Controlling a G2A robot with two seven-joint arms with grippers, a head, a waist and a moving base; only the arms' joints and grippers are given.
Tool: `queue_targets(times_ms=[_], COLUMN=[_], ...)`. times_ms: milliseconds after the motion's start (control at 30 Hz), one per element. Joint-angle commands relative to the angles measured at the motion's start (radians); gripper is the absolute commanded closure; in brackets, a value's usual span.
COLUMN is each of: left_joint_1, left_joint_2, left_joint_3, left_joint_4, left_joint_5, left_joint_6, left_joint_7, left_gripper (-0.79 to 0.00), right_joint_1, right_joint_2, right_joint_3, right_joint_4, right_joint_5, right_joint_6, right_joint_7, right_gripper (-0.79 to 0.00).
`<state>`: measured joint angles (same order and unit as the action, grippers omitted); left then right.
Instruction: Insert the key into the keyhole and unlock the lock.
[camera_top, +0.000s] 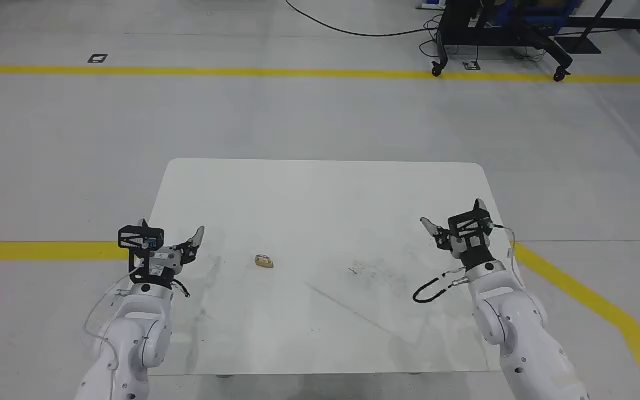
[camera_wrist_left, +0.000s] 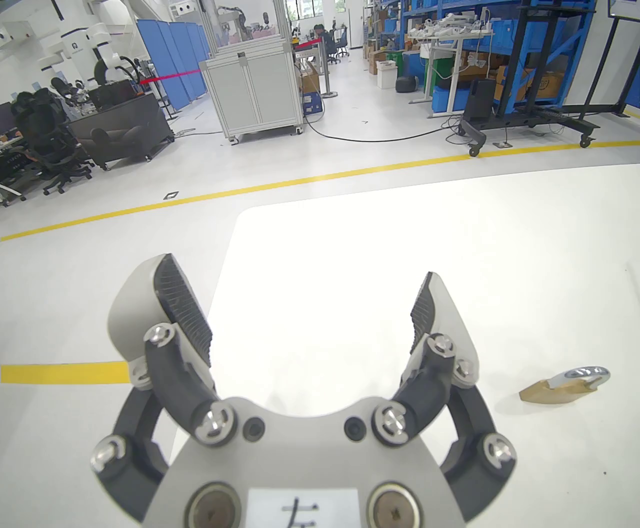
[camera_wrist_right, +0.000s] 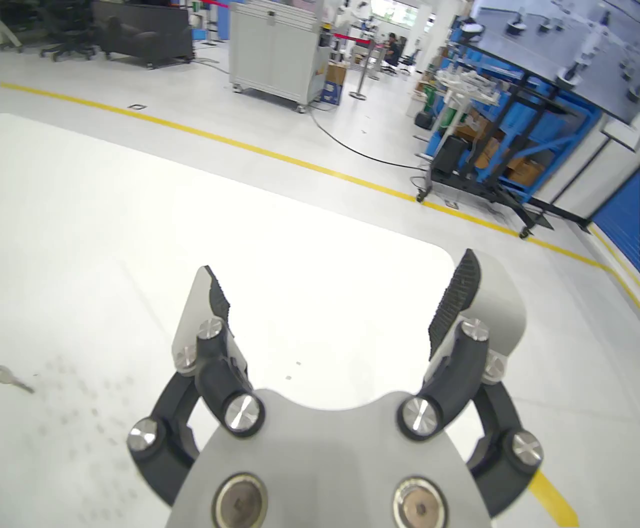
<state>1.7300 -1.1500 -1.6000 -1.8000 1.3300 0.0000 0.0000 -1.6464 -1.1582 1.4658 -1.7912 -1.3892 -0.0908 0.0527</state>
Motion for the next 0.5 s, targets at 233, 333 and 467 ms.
queue_targets(times_ms=[233, 333, 467], left_joint_1=[0.000, 0.000, 0.000], left_joint_2=[0.000, 0.000, 0.000], left_joint_3=[0.000, 0.000, 0.000], left_joint_4=[0.000, 0.000, 0.000], left_joint_5=[0.000, 0.000, 0.000], left_joint_6=[0.000, 0.000, 0.000], left_joint_7=[0.000, 0.000, 0.000], left_gripper=[-0.785, -0.785, -0.785], right_joint_1=[0.103, 0.103, 0.097], right_joint_2=[-0.011, -0.011, -0.011], right_joint_3=[-0.115, -0.115, -0.144], right_joint_4=[0.054, 0.054, 0.052], right_joint_5=[0.041, 0.041, 0.096], right_joint_6=[-0.127, -0.127, -0.243], right_joint_7=[0.035, 0.035, 0.027], right_gripper=[-0.785, -0.785, -0.785])
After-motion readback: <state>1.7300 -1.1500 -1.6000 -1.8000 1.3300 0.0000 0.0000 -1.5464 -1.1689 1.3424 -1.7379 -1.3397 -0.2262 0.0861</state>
